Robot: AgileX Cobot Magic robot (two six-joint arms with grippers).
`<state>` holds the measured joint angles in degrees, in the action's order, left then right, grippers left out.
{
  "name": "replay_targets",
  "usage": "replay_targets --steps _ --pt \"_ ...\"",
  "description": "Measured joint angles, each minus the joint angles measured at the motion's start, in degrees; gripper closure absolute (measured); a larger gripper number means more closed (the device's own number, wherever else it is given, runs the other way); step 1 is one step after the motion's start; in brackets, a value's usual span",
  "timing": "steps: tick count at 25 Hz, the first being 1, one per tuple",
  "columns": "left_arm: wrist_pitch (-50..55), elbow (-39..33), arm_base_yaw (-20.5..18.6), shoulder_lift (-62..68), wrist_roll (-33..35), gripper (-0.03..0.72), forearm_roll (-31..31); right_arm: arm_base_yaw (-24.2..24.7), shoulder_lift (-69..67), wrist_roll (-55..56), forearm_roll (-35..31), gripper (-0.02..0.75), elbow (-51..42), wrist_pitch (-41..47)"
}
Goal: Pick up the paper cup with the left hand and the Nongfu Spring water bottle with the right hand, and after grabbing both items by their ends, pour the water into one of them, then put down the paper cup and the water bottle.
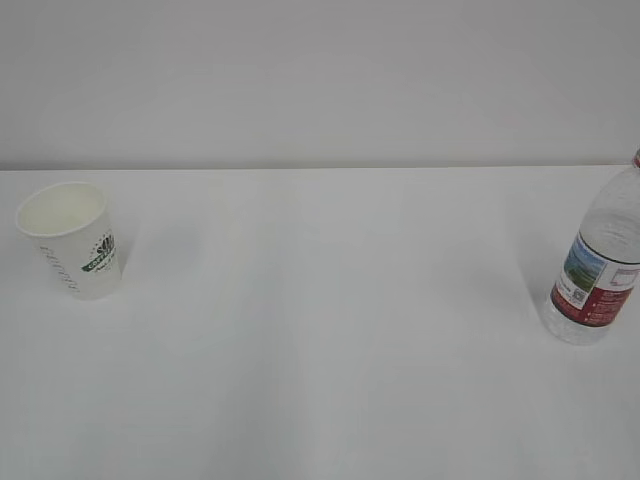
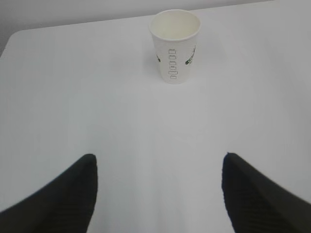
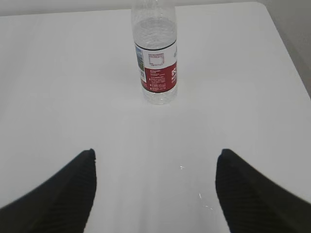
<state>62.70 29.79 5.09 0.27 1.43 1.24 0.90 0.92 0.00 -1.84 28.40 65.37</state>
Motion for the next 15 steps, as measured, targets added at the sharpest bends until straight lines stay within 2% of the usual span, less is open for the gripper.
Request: replay_targets --steps 15 --pt "0.00 0.00 0.00 0.00 0.00 0.101 0.00 0.00 0.00 0.00 0.00 0.162 0.00 0.00"
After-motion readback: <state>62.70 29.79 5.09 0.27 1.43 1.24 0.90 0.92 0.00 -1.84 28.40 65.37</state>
